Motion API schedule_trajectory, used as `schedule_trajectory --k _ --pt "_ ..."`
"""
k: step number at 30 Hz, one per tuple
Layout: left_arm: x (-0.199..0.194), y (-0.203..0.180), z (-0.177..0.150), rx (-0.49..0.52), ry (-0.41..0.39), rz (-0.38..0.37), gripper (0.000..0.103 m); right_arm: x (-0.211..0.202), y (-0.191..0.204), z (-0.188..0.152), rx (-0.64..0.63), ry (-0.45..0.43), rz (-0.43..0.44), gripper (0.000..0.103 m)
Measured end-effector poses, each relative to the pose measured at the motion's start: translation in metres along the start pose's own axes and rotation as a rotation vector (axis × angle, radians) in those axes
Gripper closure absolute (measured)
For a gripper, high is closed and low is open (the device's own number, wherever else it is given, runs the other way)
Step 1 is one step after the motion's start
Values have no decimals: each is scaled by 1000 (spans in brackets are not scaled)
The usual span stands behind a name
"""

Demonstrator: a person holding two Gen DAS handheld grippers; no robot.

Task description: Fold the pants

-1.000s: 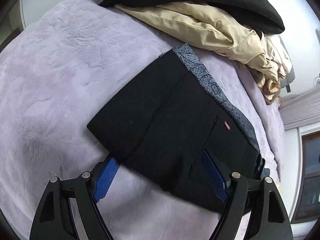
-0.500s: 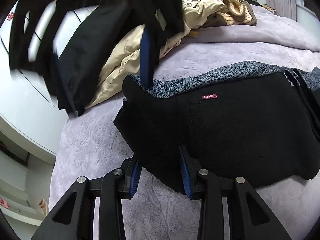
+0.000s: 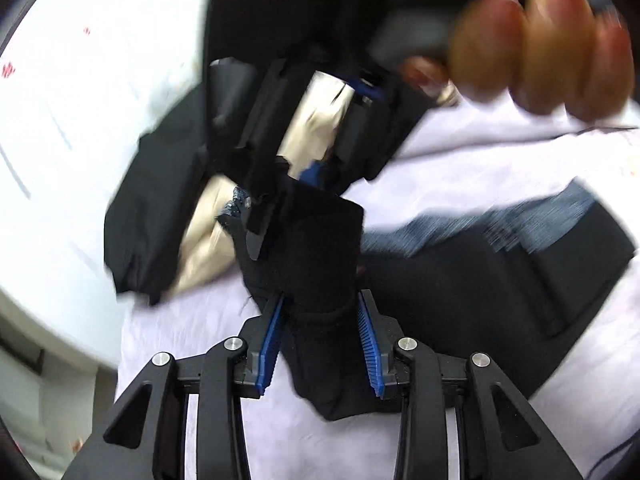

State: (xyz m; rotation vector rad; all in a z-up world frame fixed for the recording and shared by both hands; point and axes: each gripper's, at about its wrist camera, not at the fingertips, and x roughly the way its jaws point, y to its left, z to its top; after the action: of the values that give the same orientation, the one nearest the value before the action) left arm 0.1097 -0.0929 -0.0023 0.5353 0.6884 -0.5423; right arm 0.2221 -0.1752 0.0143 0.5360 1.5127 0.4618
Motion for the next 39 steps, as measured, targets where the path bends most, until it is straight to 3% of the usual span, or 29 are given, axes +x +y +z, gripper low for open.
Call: schedule_trajectory --k 5,10,15,20,22,23,27,28,29,30,31,33,34,35,36,38,39 --pt "-44 -63 50 46 -83 -121 66 -102 -64 -78 80 -256 198 89" --pt "-58 -156 78 151 -111 -252 66 -172 -148 -165 167 -434 262 89" --pt "-27 -262 65 330 -31 -358 66 -175 -253 -235 338 -493 250 89" --pt "17 -312 43 352 149 -409 66 -143 -330 -273 481 -459 188 89" --pt "19 -312 36 346 190 -418 66 -128 -346 -282 506 -438 191 89" --pt "14 -307 34 343 194 -427 59 -129 -351 -286 515 -442 215 89" --pt "-19 -266 40 272 163 -470 56 -132 -354 -291 529 -481 273 78" --pt "-23 -263 44 255 156 -463 54 -135 -352 -289 517 -483 286 64" --pt "-25 -247 48 216 148 -428 34 -138 -350 -288 504 -487 289 46" --pt "-22 -234 52 178 144 -392 19 -140 -346 -284 485 -489 287 38" --pt "-17 -214 56 115 142 -344 19 -141 -342 -278 466 -485 279 33" --pt "11 -176 59 -4 206 -244 19 -135 -339 -266 449 -464 267 35" --pt "24 -167 58 -29 243 -205 19 -129 -338 -259 452 -441 257 46" --pt "43 -153 53 -74 298 -162 19 -122 -339 -254 462 -404 222 75" --pt "56 -145 48 -110 344 -154 19 -120 -338 -257 465 -380 175 86" --pt "80 -131 32 -206 478 -180 19 -127 -324 -259 434 -389 112 90" --pt "82 -129 29 -243 499 -214 19 -132 -317 -260 419 -397 99 90"
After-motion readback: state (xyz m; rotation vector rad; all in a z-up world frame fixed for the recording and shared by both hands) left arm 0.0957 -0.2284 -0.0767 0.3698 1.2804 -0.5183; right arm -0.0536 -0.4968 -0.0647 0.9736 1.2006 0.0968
